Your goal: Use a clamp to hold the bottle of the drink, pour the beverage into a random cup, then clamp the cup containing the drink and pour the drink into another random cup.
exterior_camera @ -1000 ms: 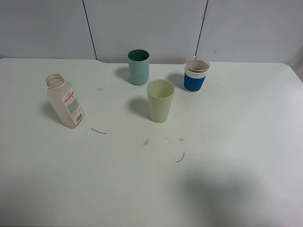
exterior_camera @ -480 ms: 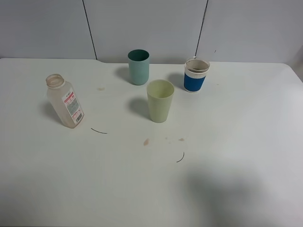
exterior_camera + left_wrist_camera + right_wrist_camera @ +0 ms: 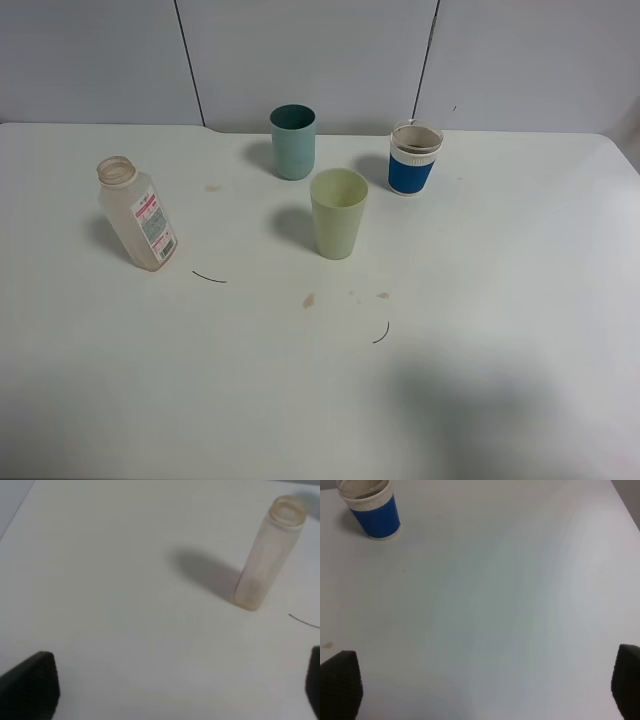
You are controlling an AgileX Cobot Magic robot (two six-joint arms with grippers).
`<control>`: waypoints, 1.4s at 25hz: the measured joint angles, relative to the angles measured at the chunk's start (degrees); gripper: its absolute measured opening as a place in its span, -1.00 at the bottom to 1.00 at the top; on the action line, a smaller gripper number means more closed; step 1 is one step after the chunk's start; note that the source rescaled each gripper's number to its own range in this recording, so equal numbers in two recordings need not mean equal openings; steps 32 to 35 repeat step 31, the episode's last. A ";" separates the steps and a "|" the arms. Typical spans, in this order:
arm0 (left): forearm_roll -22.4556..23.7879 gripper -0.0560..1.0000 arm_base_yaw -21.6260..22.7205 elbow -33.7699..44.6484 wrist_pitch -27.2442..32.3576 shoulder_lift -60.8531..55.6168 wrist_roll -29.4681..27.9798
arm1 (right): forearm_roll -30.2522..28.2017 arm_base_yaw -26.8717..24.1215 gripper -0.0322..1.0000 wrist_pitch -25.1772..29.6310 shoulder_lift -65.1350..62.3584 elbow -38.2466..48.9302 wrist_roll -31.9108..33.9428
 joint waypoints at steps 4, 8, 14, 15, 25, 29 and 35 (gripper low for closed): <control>0.00 1.00 0.00 0.00 0.00 0.00 0.00 | 0.00 0.00 1.00 0.00 0.00 0.00 0.00; 0.00 1.00 0.00 0.00 0.00 0.00 0.00 | 0.00 0.00 1.00 0.00 0.00 0.00 0.00; 0.00 1.00 0.00 0.00 0.00 0.00 0.00 | 0.00 0.00 1.00 0.00 0.00 0.00 0.00; 0.00 1.00 0.00 0.00 0.00 0.00 0.00 | 0.00 0.00 1.00 0.00 0.00 0.00 0.00; 0.00 1.00 0.00 0.00 0.00 0.00 0.00 | 0.00 0.00 1.00 0.00 0.00 0.00 0.00; 0.00 1.00 0.00 0.00 0.00 0.00 0.00 | 0.00 0.00 1.00 0.00 0.00 0.00 0.00; 0.00 1.00 0.00 0.00 0.00 0.00 0.00 | 0.00 0.00 1.00 0.00 0.00 0.00 0.00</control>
